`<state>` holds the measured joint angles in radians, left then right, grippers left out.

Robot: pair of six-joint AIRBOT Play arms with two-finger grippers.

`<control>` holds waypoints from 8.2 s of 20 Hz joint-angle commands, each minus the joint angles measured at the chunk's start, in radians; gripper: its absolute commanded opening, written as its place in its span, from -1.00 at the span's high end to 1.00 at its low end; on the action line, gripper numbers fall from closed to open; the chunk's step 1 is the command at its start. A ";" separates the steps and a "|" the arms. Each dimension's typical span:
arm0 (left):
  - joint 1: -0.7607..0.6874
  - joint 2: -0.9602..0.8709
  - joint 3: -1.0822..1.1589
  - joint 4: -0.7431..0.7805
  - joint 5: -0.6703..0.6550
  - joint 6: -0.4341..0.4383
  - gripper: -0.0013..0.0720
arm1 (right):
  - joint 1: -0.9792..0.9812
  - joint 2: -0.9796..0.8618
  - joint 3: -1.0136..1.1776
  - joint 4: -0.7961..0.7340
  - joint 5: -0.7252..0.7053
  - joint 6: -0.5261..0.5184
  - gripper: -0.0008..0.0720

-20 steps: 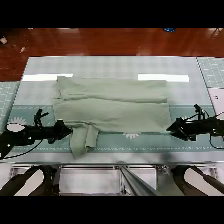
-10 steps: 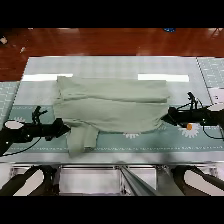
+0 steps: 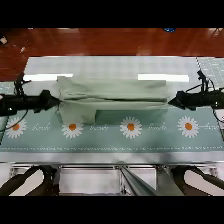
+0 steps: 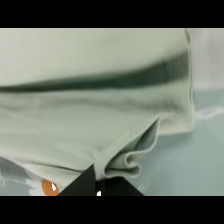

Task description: Fold the shirts.

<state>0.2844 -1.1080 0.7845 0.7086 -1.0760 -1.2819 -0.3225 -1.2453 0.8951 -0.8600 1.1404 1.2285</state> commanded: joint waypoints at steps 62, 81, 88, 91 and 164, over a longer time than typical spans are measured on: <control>-0.523 -0.055 0.111 0.172 0.478 -0.156 0.92 | 0.097 -0.020 0.403 -0.093 0.107 0.054 0.91; -1.136 -0.903 0.957 0.042 0.115 -0.289 0.92 | 0.097 0.534 0.156 -0.049 0.213 0.144 0.91; -0.929 -0.829 1.009 0.056 -0.036 -0.246 0.92 | 0.097 0.533 0.156 -0.043 0.211 0.163 0.91; -0.794 -0.682 0.985 0.232 -0.145 -0.230 0.92 | 0.097 0.529 0.156 -0.015 0.185 0.174 0.91; -0.304 0.397 -0.130 0.300 0.048 -0.260 0.92 | 0.245 -0.232 1.106 -0.127 0.274 0.447 0.91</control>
<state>-0.0196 -0.7116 0.6552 1.0088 -1.0286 -1.5421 0.0479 -1.4986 1.9305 -0.9634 1.2663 1.6436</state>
